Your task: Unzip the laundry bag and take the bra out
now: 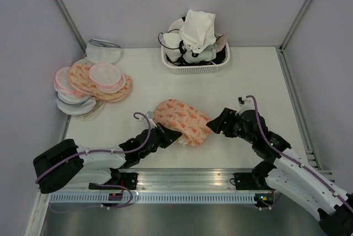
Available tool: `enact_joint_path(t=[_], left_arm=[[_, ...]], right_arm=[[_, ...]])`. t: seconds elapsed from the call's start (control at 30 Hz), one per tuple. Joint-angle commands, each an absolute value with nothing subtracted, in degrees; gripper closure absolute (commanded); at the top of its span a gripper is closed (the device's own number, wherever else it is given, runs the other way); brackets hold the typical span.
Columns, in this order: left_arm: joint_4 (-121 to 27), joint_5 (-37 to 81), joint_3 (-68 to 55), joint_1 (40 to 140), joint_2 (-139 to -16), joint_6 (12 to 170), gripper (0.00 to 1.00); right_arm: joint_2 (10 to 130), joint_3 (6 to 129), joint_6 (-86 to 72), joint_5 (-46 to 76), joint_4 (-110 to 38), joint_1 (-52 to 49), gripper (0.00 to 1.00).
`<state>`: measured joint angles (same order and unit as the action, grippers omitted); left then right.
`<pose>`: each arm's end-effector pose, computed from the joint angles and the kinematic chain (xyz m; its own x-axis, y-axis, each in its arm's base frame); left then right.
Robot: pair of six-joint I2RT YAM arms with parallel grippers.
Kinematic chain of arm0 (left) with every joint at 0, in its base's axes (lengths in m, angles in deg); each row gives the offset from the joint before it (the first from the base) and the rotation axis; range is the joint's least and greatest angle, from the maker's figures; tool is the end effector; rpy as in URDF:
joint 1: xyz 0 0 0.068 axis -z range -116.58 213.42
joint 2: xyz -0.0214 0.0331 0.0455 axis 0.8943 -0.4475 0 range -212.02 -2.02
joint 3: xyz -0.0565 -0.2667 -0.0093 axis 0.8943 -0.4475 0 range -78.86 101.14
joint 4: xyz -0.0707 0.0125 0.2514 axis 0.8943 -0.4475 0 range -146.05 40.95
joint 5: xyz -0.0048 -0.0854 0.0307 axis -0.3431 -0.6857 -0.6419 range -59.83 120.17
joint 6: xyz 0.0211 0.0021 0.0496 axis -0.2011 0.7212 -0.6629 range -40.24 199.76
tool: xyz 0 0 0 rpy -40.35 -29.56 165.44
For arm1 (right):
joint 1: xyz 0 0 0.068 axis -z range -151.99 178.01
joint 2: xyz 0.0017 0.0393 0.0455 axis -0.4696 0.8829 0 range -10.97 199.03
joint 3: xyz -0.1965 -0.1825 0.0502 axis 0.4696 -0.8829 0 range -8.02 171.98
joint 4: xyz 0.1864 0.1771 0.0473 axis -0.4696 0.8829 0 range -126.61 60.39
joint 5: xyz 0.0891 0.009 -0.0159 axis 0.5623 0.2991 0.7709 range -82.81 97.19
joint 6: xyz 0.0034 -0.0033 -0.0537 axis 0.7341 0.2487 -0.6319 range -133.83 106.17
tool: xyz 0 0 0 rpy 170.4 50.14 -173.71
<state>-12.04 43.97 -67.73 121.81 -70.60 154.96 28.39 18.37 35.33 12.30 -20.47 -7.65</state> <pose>0.1161 -0.1725 0.1471 -0.7331 -0.6002 -0.3199 0.0045 0.4661 -0.8847 0.1312 0.0979 0.2312 -0.7456 0.3924 -0.5385 -0.1220 0.7141 0.6893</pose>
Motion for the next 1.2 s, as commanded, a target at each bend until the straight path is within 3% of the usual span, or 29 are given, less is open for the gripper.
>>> enact_joint_path(t=[0.0, 0.1, 0.17, 0.3, 0.4, 0.77, 1.17], left_arm=[[-21.17, 54.68, -63.41, 122.22, -67.24, 151.49, 0.98], [-22.77, 60.56, -61.12, 122.48, -68.98, 150.17, 0.98], [-23.73, 65.73, -59.54, 123.0, -71.27, 150.51, 0.98], [-27.08, 70.86, -52.61, 123.79, -78.38, 152.89, 0.98], [-27.6, 73.58, -48.81, 126.33, -82.78, 153.06, 0.98], [-28.31, 74.99, -45.55, 129.68, -85.25, 154.99, 0.98], [-24.18, 73.33, -45.81, 130.39, -86.22, 154.74, 0.98]], right_arm=[[27.0, 25.1, 27.57, 1.84, -8.08, -7.76, 0.23], [28.84, 25.3, 25.81, 3.48, -8.82, -7.76, 0.24], [29.72, 24.07, 26.24, 10.75, -11.81, -7.76, 0.28], [31.04, 19.68, 29.74, 20.01, -22.08, -7.85, 0.44], [31.57, 18.09, 31.6, 22.66, -26.15, -8.11, 0.49], [41.76, 14.48, 35.21, 26.62, -41.26, -10.48, 0.48], [48.09, 13.87, 38.46, 22.23, -46.37, -14.53, 0.48]])
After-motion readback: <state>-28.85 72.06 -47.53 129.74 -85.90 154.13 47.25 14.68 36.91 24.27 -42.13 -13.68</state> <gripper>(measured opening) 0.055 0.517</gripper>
